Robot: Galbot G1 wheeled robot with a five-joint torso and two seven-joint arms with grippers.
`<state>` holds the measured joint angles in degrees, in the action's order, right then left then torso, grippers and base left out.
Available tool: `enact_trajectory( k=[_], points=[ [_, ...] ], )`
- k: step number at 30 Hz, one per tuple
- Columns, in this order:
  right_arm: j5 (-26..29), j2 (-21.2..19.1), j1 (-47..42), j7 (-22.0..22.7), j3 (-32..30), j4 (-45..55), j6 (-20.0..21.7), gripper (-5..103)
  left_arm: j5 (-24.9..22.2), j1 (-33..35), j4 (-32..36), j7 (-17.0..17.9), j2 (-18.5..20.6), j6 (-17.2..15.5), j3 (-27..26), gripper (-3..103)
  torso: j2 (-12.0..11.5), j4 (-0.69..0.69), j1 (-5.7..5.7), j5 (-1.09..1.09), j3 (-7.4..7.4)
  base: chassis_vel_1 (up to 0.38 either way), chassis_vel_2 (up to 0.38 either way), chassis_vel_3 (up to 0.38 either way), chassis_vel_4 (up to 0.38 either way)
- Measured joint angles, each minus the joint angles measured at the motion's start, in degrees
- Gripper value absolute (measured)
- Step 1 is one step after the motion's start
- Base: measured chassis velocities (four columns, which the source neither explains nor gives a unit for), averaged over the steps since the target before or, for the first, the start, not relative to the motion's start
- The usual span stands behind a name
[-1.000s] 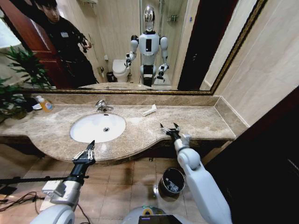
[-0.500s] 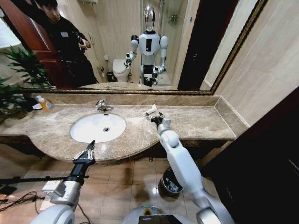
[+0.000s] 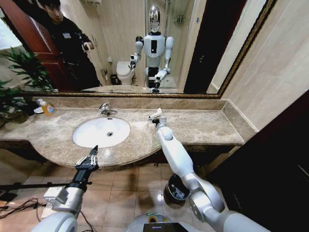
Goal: Pick up the trash from the sink and place it in the trash bin.
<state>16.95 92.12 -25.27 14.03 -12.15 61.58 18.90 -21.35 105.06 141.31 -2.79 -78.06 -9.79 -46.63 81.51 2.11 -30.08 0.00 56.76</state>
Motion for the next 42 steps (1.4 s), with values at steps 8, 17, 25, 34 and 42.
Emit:
enact_trajectory(
  k=[8,17,25,34,42],
  points=[
    [-0.62,0.23,2.18,-2.64,-2.54,-3.95,-1.28,100,0.0,0.01,0.0,0.0,0.0,0.0,0.0,0,0.0,0.0,0.0,-0.01,0.0,0.0,0.0,0.0,0.0],
    [-2.22,0.14,2.04,-5.5,-3.03,-6.57,-3.29,102,0.0,0.0,0.0,0.0,0.0,0.0,0.0,0,0.0,0.0,0.0,0.0,0.0,0.0,0.0,0.0,0.0],
    [-2.64,0.09,-0.76,-7.5,-2.06,-3.8,-4.65,99,0.0,0.0,0.0,0.0,0.0,0.0,0.0,0,0.0,0.0,0.0,0.0,0.0,0.0,0.0,0.0,0.0],
    [-2.46,0.05,-1.98,-6.99,0.48,0.01,-3.89,99,0.0,0.0,0.0,0.0,0.0,0.0,0.0,0,0.0,0.0,0.01,0.0,-0.01,0.0,0.0,0.0,0.0],
    [-1.64,0.02,-2.45,-6.87,1.34,1.5,-4.24,99,0.0,0.0,0.0,0.0,0.0,0.0,0.0,0,0.0,0.0,0.0,0.0,0.0,0.0,0.0,0.0,0.0]
  ],
)
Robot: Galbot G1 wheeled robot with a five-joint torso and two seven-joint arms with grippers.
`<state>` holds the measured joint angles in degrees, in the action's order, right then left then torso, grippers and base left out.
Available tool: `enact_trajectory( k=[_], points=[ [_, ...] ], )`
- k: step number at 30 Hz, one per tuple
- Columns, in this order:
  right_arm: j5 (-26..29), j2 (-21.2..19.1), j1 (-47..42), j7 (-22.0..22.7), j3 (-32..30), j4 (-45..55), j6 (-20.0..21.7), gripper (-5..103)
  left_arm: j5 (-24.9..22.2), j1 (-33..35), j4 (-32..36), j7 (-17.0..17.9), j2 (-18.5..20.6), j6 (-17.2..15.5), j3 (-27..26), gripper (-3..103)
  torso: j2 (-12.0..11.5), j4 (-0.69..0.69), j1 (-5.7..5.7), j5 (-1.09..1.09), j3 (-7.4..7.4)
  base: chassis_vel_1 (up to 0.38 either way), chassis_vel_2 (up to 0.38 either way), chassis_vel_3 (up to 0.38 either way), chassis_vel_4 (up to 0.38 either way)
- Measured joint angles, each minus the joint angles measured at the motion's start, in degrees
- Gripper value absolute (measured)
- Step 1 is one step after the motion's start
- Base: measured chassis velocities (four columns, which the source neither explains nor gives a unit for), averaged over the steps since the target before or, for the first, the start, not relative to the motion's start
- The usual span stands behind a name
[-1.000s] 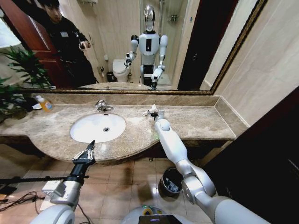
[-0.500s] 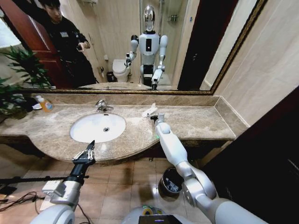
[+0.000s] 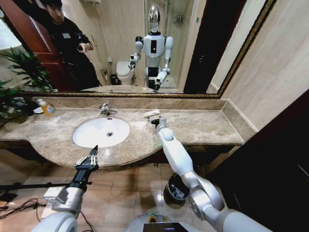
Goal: Pick up the trash from the sink and place it in the trash bin.
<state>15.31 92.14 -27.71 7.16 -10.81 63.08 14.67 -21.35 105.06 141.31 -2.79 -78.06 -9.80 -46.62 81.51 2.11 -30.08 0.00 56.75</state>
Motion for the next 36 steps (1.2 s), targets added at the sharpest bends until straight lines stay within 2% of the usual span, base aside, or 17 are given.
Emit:
enact_trajectory(
  k=[7,9,10,11,12,18,22,27,30,33,34,36],
  points=[
    [0.19,0.0,-0.93,-2.18,1.84,2.75,-1.15,99,0.0,0.0,0.0,0.0,0.0,0.0,0.0,0,0.0,0.0,0.0,0.0,0.0,0.0,0.0,0.0,0.0],
    [-0.11,0.0,-0.53,-6.33,1.97,0.5,-5.6,96,0.0,0.0,0.0,0.0,0.0,0.0,0.0,0,0.0,0.0,0.01,0.0,0.0,0.0,0.0,0.0,0.0],
    [-0.52,0.0,0.05,-8.57,1.78,-1.45,-8.52,100,0.0,0.0,0.0,0.0,0.0,0.0,0.0,0,0.0,0.01,0.0,-0.01,0.0,0.0,0.0,0.0,0.0],
    [-0.52,0.0,0.05,-8.57,1.78,-1.45,-8.52,100,0.0,0.0,0.0,0.0,0.0,0.0,0.0,0,0.0,0.01,0.0,-0.01,0.0,0.0,0.0,0.0,0.0],
    [-0.86,0.0,1.0,-11.34,1.27,-3.93,-11.53,100,0.0,0.0,0.0,0.0,0.0,0.0,0.0,0,0.0,0.0,0.0,0.0,0.0,0.0,0.0,0.0,0.0],
    [-0.65,0.0,3.97,-17.58,-0.63,-10.68,-15.89,100,0.0,0.0,0.0,0.0,0.0,0.0,0.0,0,0.0,0.0,-0.01,0.0,0.0,0.0,0.0,0.0,0.0],
    [-2.03,0.0,4.34,-17.17,-0.92,-11.05,-14.96,100,0.0,0.0,0.0,0.0,0.0,0.0,0.0,0,0.0,0.0,0.0,-0.01,0.0,0.0,0.0,0.0,0.0],
    [-6.46,-0.01,5.09,-15.67,-0.07,-11.45,-12.77,100,0.0,0.0,0.0,0.0,0.0,0.0,0.0,0,0.0,0.0,-0.01,-0.01,0.0,0.0,0.0,0.0,0.0],
    [-9.66,0.0,5.53,-16.71,0.53,-11.33,-12.27,100,0.0,0.0,0.0,0.0,0.0,0.0,0.0,0,0.0,0.0,0.0,-0.01,0.0,0.0,0.0,0.0,0.0],
    [-15.91,0.0,6.55,-19.96,1.46,-10.33,-10.88,100,0.0,0.0,0.0,0.0,0.0,0.0,0.0,0,0.0,0.0,0.0,0.0,0.0,0.0,0.0,0.0,0.0],
    [-15.91,0.0,6.55,-19.96,1.46,-10.33,-10.88,100,0.0,0.0,0.0,0.0,0.0,0.0,0.0,0,0.0,0.0,0.0,0.0,0.0,0.0,0.0,0.0,0.0],
    [-19.01,0.0,6.89,-22.32,2.58,-8.72,-8.51,100,0.0,0.0,0.0,0.0,0.0,0.0,0.0,0,0.0,0.0,0.0,0.0,0.0,0.0,0.0,0.0,0.0]
  ],
)
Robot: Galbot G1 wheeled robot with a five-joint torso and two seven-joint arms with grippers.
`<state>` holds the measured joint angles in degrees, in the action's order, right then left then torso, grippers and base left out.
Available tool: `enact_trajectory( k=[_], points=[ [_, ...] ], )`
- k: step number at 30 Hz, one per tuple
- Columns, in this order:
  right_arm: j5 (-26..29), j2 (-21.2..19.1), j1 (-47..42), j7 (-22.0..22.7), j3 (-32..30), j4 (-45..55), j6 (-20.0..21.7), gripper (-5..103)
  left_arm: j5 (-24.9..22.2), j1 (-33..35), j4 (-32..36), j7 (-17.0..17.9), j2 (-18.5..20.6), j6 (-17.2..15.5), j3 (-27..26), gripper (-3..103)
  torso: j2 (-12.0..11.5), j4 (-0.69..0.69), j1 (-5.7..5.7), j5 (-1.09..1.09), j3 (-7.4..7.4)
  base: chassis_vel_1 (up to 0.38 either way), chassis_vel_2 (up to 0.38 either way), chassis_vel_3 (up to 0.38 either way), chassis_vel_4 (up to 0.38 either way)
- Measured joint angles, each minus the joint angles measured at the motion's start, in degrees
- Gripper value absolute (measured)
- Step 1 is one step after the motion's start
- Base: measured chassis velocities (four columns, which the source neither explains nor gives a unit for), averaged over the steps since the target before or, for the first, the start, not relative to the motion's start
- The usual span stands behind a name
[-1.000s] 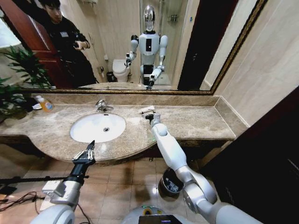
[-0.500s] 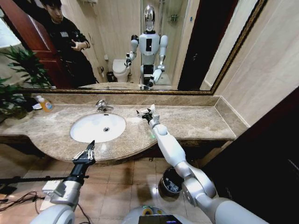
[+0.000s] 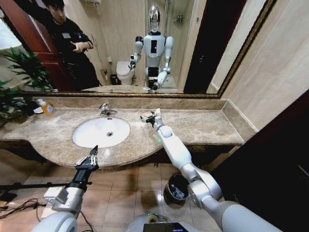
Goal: Pick up the trash from the sink and place it in the trash bin.
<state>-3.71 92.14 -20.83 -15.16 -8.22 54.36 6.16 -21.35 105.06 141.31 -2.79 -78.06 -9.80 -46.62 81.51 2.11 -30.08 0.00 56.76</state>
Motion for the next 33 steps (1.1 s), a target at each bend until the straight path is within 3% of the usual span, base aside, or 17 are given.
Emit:
enact_trajectory(
  k=[4,12,15,18,25,33],
  points=[
    [-1.02,0.0,1.02,-0.67,1.05,0.66,3.48,100,0.0,0.0,0.0,0.0,0.0,0.0,0.0,0,0.0,0.0,0.0,0.0,0.0,0.0,0.0,0.0,0.0],
    [-1.05,-0.02,3.76,2.07,0.82,0.75,12.77,100,0.0,0.0,0.0,0.0,0.0,0.0,0.0,0,0.0,0.0,0.0,0.0,0.0,0.0,0.0,0.0,0.0],
    [-1.34,-0.41,3.86,1.36,0.56,1.31,15.76,100,0.0,0.0,0.0,0.0,0.0,0.0,0.0,0,0.0,0.0,0.0,0.0,0.0,0.0,0.0,0.0,0.0],
    [-3.22,-1.29,3.39,-2.13,-0.16,2.1,18.24,100,0.0,0.0,0.0,0.0,0.0,0.0,0.0,0,0.0,0.0,0.0,0.0,0.0,0.0,0.0,0.0,0.0],
    [-6.0,-1.62,3.54,-6.66,-1.49,0.49,16.91,100,0.0,0.0,0.0,0.0,0.0,0.01,0.0,0,0.0,0.0,0.0,-0.01,0.0,0.0,0.0,0.0,0.0],
    [-8.33,-0.83,5.14,-5.47,-1.79,-2.3,14.26,100,0.0,0.0,0.0,0.0,0.0,0.0,0.0,0,0.0,0.0,0.0,0.0,0.0,0.0,0.0,0.0,0.0]
  ],
)
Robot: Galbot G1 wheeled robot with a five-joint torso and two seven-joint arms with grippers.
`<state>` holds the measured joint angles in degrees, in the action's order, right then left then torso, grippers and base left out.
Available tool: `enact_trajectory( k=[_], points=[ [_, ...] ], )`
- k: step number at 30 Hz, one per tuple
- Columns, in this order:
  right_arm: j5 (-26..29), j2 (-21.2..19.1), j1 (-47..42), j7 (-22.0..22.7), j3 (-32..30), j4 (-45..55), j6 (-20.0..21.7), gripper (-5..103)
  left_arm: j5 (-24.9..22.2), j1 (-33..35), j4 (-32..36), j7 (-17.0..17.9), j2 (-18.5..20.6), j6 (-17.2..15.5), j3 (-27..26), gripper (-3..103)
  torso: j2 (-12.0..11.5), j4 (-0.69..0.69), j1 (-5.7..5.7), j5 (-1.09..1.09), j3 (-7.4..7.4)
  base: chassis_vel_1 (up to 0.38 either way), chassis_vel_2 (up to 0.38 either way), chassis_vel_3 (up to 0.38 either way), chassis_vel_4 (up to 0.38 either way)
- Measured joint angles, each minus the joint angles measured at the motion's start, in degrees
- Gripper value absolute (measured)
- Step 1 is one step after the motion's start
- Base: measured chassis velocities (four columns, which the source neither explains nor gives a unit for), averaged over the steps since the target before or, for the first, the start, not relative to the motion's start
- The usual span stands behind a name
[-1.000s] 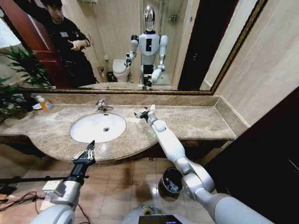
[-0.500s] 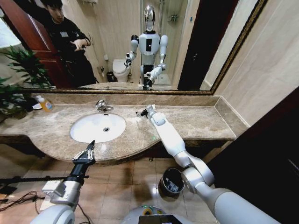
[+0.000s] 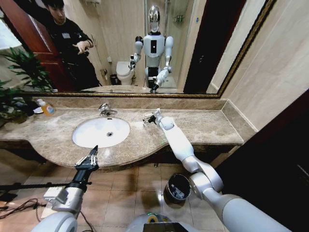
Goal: Pick up the trash from the sink and place it in the trash bin.
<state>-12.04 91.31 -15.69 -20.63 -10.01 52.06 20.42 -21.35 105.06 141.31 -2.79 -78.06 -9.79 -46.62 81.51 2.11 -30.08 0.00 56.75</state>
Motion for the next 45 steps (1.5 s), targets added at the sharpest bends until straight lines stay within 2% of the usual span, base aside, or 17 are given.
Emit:
enact_trajectory(
  k=[4,5,8,9,11,12,16,19,20,21,24,28,30,31,36,39,45],
  points=[
    [-1.72,0.38,0.42,0.36,-0.06,-1.34,-1.28,103,0.0,0.0,0.0,0.0,0.0,0.0,0.0,0,0.0,0.0,0.0,0.0,0.0,0.0,0.0,0.0,0.0],
    [-2.1,0.39,0.43,0.54,-0.02,-1.68,-1.56,99,0.0,0.0,0.0,0.0,0.0,0.0,0.0,0,0.0,0.0,0.0,0.0,0.0,0.0,0.0,0.0,0.0],
    [-3.4,0.27,0.43,0.48,0.0,-2.38,-2.45,99,0.0,0.0,0.0,0.0,0.0,0.0,0.0,0,0.0,0.0,0.0,0.0,0.0,0.0,0.0,0.0,0.0],
    [-4.32,0.18,0.47,0.43,-0.16,-2.93,-2.98,89,0.0,0.0,0.0,0.0,0.0,0.0,0.0,0,0.0,0.0,0.0,0.0,0.0,0.0,0.0,0.0,0.0],
    [-5.82,0.27,0.65,0.75,-0.81,-3.69,-3.19,78,0.0,0.0,0.0,0.0,0.0,0.0,0.0,0,0.0,0.0,0.0,0.0,0.0,0.0,0.0,0.0,0.0],
    [-5.82,0.27,0.65,0.75,-0.81,-3.69,-3.19,78,0.0,0.0,0.0,0.0,0.0,0.0,0.0,0,0.0,0.0,0.0,0.0,0.0,0.0,0.0,0.0,0.0],
    [-6.91,0.43,0.76,3.16,-1.05,-4.06,-3.34,57,0.0,0.0,0.0,0.0,0.0,0.0,0.0,0,0.0,0.0,0.0,0.0,0.0,0.0,0.0,0.0,0.0],
    [-7.05,0.43,0.76,3.5,-1.05,-4.06,-3.42,57,0.0,0.0,0.0,0.0,0.0,0.0,0.0,0,0.0,0.0,0.0,0.0,0.0,0.0,0.0,0.0,0.0],
    [-7.08,0.4,0.76,3.82,-1.05,-4.06,-3.53,46,0.0,0.0,0.0,0.0,0.0,0.0,0.0,0,0.0,0.0,0.0,0.0,0.0,0.0,0.0,0.0,0.0],
    [-7.07,0.37,0.74,4.1,-1.05,-4.04,-3.73,40,0.0,0.0,0.0,0.0,0.0,0.0,0.0,0,0.0,0.0,0.0,0.0,0.0,0.0,0.0,0.0,0.0],
    [-7.02,0.36,0.57,4.52,-1.05,-4.03,-4.15,35,0.0,0.0,0.0,0.0,0.0,0.0,0.0,0,0.0,0.0,0.0,0.0,0.0,0.0,0.0,0.0,0.0],
    [-6.78,0.42,-0.02,5.46,-1.11,-3.95,-4.68,14,0.0,0.0,0.0,0.0,0.0,0.0,0.0,0,0.0,0.0,0.0,0.0,0.0,0.0,0.0,0.0,0.0],
    [-6.72,0.44,-0.1,5.53,-1.16,-3.89,-4.78,14,0.0,0.0,0.0,0.0,0.0,0.0,0.0,0,0.0,0.0,0.0,0.0,0.0,0.0,0.0,0.0,0.0],
    [-6.51,0.48,-0.34,5.62,-1.19,-3.63,-5.03,2,0.0,0.0,0.0,0.0,0.0,0.0,0.0,0,0.0,0.0,0.0,0.0,0.0,0.0,0.0,0.0,0.0],
    [-3.96,0.3,-1.6,6.16,0.04,-1.27,-4.98,0,0.0,0.0,0.0,0.0,0.0,0.0,0.0,0,0.0,0.0,0.0,0.0,0.0,0.0,0.0,0.0,0.0],
    [-0.5,0.55,-2.16,7.87,0.44,0.98,-3.95,0,0.0,0.0,0.0,0.0,0.0,0.0,0.0,0,0.0,0.0,0.0,0.01,0.0,0.0,0.0,0.0,0.0],
    [1.97,0.39,-2.25,8.89,-0.15,3.19,-3.53,0,0.0,0.0,0.0,0.0,0.0,0.0,0.0,0,0.0,0.0,0.0,0.0,0.0,0.0,0.0,0.0,0.0]
  ],
)
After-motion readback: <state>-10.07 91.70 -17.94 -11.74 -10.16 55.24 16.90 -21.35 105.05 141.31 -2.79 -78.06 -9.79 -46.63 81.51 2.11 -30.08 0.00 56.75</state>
